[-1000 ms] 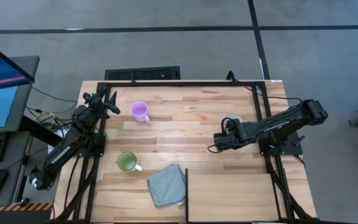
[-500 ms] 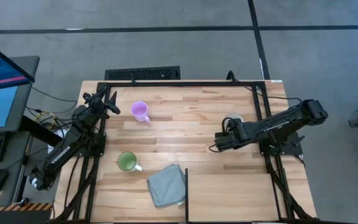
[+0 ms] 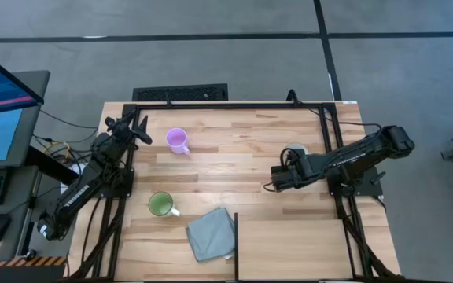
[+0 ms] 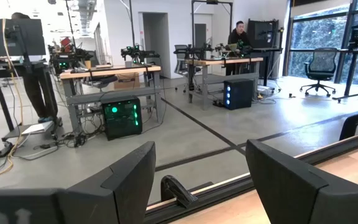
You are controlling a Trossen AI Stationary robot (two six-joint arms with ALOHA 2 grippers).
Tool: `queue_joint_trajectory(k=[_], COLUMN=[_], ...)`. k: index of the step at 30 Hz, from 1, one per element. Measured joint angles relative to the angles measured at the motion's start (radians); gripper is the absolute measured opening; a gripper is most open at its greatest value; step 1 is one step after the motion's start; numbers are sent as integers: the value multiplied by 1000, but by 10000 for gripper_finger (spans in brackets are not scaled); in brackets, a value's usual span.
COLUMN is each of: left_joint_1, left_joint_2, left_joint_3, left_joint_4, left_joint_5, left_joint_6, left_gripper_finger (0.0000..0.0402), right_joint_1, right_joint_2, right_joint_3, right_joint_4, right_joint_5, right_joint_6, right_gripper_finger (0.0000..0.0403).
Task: Stack small to large cups/mugs on shelf
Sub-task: Put the yellow mug on the shelf
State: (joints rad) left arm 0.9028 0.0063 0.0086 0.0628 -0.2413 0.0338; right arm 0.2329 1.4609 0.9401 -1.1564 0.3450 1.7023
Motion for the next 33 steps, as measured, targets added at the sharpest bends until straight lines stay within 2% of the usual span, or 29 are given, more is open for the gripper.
queue_joint_trajectory(k=[21, 33], left_joint_1=[0, 0], left_joint_2=[0, 0], left_joint_3=[0, 0], left_joint_4=[0, 0], left_joint_5=[0, 0], left_joint_6=[0, 0], left_gripper_finger=[242, 242], right_joint_1=[-50, -60], right_joint_2=[0, 0], right_joint_3=[0, 0], right_joint_4=[9, 9], right_joint_5=[23, 21], right_joint_6=[45, 26], right_gripper_finger=[235, 153])
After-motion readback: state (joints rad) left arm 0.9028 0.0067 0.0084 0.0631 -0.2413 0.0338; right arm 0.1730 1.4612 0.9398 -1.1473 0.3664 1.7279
